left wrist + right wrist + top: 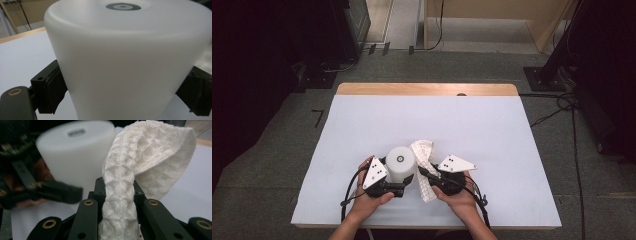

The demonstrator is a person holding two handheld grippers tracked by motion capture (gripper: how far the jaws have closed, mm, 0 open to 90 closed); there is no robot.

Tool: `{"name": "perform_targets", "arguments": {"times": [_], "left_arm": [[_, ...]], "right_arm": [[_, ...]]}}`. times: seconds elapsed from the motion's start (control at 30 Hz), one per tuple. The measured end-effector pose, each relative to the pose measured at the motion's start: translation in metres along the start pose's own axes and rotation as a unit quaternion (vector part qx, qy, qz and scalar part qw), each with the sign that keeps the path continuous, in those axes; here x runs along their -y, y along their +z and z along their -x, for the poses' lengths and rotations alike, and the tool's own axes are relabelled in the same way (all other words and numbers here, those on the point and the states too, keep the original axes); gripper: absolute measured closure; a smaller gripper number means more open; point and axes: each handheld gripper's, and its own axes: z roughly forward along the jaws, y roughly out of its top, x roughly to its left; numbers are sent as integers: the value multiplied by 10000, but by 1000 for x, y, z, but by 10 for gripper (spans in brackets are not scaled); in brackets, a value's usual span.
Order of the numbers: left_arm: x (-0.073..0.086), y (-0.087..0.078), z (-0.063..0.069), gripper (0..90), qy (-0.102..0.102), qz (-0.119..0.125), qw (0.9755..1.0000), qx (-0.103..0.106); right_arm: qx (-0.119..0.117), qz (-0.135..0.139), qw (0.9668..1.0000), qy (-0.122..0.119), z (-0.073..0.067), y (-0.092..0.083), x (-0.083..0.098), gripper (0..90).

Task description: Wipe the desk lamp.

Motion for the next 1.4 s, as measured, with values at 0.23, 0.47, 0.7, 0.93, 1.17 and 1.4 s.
{"name": "perform_targets", "arguments": {"times": [0.23,0.47,0.7,0.93,1.17,1.4], "left_arm": [[5,4,0,87,-15,-82,10000,-41],[11,6,3,87,31,-223,9997,-109],[6,-2,10,56,-276,-54,9989,-368],[6,8,25,52,-663,-354,9911,-1096],[4,2,14,87,-636,-167,9955,-675],[-8,-14,-3,88,-343,250,9990,157]], "right_arm": [[28,205,9998,-38,3,-7,-4,745],[338,143,9991,221,17,-7,5,746],[413,120,9986,293,23,-8,7,746],[408,35,9987,303,23,-3,11,746],[273,-184,9992,208,14,7,16,745],[49,-314,9994,111,4,15,18,747]]}}
